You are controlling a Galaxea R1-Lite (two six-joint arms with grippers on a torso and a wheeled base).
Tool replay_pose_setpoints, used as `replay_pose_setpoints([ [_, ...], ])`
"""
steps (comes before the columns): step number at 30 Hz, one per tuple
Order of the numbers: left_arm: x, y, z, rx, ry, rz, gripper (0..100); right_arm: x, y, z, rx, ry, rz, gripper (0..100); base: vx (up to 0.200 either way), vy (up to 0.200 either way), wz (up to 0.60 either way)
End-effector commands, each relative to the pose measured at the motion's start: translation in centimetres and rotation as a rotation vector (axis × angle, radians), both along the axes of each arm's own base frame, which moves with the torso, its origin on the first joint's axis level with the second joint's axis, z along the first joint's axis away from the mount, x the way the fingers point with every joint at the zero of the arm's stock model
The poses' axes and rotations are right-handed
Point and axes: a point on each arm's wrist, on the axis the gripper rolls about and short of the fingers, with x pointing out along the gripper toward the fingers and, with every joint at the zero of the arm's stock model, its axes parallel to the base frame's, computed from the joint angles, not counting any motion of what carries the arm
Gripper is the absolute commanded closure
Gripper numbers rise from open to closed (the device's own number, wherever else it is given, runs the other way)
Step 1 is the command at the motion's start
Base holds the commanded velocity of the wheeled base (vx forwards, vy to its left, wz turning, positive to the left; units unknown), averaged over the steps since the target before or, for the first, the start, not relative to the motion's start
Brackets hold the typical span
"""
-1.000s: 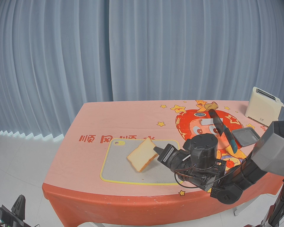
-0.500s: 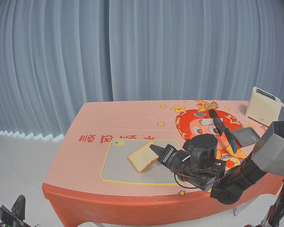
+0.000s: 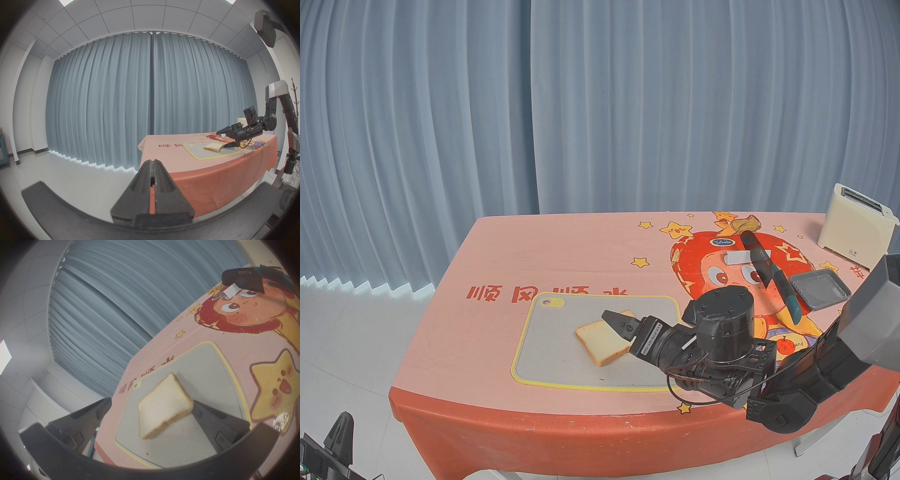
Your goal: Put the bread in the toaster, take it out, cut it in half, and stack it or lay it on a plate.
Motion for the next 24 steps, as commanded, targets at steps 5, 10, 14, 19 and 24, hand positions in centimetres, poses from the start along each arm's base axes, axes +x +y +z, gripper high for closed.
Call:
replay_pose_setpoints([
  [5,0.1,0.0,-0.5,0.000,0.017,0.000,100,-0.6,0.3,1.6,-0.014,0.006,0.020,0,0.000,0.000,0.00],
  [10,0.1,0.0,-0.5,0.000,0.017,0.000,100,-0.8,0.0,2.2,-0.022,0.012,0.022,0,0.000,0.000,0.00],
  [14,0.1,0.0,-0.5,0.000,0.019,0.000,100,-1.1,-0.4,2.4,-0.050,0.043,0.020,0,0.000,0.000,0.00],
  [19,0.1,0.0,-0.5,0.000,0.019,0.000,100,-1.4,-0.6,3.4,-0.036,0.029,0.022,0,0.000,0.000,0.00],
  [24,0.1,0.0,-0.5,0.000,0.019,0.000,100,-1.9,-1.1,4.0,-0.084,0.080,0.025,0,0.000,0.000,0.00],
])
